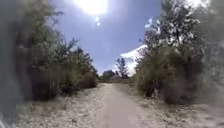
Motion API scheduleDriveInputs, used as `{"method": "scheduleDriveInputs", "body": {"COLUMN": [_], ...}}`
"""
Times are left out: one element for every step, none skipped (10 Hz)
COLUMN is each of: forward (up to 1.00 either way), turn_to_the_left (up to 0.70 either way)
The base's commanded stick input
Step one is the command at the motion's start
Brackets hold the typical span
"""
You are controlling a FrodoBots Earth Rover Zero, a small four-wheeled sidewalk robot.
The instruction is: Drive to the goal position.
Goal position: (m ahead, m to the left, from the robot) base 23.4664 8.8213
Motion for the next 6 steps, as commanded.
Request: {"method": "scheduleDriveInputs", "body": {"forward": [0.85,0.85,0.85,0.85,0.85,0.85], "turn_to_the_left": [0.00,0.00,0.19,0.34,0.17,0.00]}}
